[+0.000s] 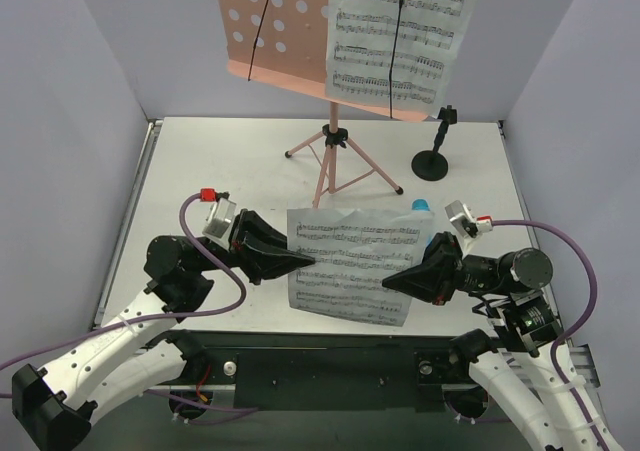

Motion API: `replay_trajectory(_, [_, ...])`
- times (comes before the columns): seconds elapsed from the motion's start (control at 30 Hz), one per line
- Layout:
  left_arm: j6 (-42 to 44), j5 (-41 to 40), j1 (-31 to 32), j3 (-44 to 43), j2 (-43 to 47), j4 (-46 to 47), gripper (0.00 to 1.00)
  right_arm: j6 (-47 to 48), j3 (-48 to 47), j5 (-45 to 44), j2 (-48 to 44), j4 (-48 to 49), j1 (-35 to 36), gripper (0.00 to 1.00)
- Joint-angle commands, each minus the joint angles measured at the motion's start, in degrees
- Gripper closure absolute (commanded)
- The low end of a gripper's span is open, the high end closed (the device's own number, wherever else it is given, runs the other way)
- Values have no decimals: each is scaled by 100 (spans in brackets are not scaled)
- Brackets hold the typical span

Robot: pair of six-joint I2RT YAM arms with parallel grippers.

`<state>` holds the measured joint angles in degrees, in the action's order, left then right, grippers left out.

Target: Set up the instrument practice props

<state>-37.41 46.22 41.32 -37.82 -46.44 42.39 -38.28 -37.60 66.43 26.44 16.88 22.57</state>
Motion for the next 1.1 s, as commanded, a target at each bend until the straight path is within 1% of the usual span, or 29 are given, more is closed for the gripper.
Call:
replay_trajectory(0.0, [-65, -95, 34, -129, 64, 296, 78, 207, -212, -113, -51, 105, 28, 100])
replay_trajectory(0.07, [-56, -104, 43, -129, 47, 287, 86, 251, -221, -192, -60, 43, 37, 100])
replay_trajectory(0.1, [-65, -113, 43, -120, 38, 279, 96, 268, -238, -227, -68, 17, 29, 100])
replay_trajectory(0.13, [-65, -122, 43, -129, 21, 252, 100, 321, -247, -323, -86, -9, 28, 100])
replay_trajectory(0.17, [-74, -122, 43, -129, 12, 235, 100, 339, -256, -394, -112, -18, 37, 100])
replay_trajectory(0.2, [-74, -130, 43, -129, -6, 226, 100, 365, -265, -516, -138, -10, 37, 95])
replay_trajectory(0.23, [-82, -122, 43, -137, -15, 217, 100, 383, -265, -570, -174, -1, 37, 88])
replay_trajectory(0.27, [-91, -130, 43, -120, -23, 226, 100, 383, -265, -683, -191, 51, 37, 78])
replay_trajectory(0.33, [-100, -139, 34, -120, -32, 226, 100, 374, -265, -798, -244, 157, 29, 72])
replay_trajectory(0.43, [-109, -157, 43, -94, -15, 226, 100, 330, -265, -930, -280, 254, 29, 69])
replay_trajectory(0.6, [-100, -236, 43, -85, 20, 191, 100, 94, -247, -895, -192, 508, 46, 72])
replay_trajectory(0.67, [-109, -253, 43, -85, -6, 208, 100, 23, -221, -922, -165, 561, 46, 76])
replay_trajectory(0.7, [-109, -271, 43, -85, -6, 191, 100, -4, -230, -965, -165, 562, 55, 86])
replay_trajectory(0.73, [-117, -271, 34, -94, -23, 191, 100, -12, -221, -992, -156, 553, 63, 91])
replay_trajectory(0.77, [-118, -306, 43, -102, -23, 191, 100, -30, -221, -1044, -156, 544, 55, 99])
replay_trajectory(0.8, [-118, -341, 34, -94, -23, 164, 96, -48, -212, -1071, -156, 544, 55, 100])
replay_trajectory(0.83, [-118, -411, 43, -102, -23, 129, 83, -30, -212, -1149, -156, 527, 55, 100])
replay_trajectory(0.87, [-83, -464, 34, -111, -15, 112, 77, -30, -195, -1211, -165, 526, 63, 100])
replay_trajectory(0.9, [-48, -543, 43, -146, -15, -2, 68, -30, -186, -1281, -174, 544, 55, 100])
replay_trajectory(0.93, [57, -587, 43, -181, -6, -99, 61, -21, -177, -1326, -174, 561, 63, 100])
replay_trajectory(0.97, [136, -709, 34, -277, -6, -317, 47, -13, -168, -1439, -174, 562, 72, 100])
replay_trajectory(1.0, [285, -771, 17, -322, -6, -441, 41, -4, -177, -1501, -165, 553, 72, 100])
replay_trajectory(1.03, [365, -868, -27, -461, 3, -764, 24, 14, -177, -1658, -174, 535, 64, 100])
replay_trajectory(1.07, [531, -912, -71, -515, 29, -941, 22, 22, -177, -1730, -174, 526, 64, 100])
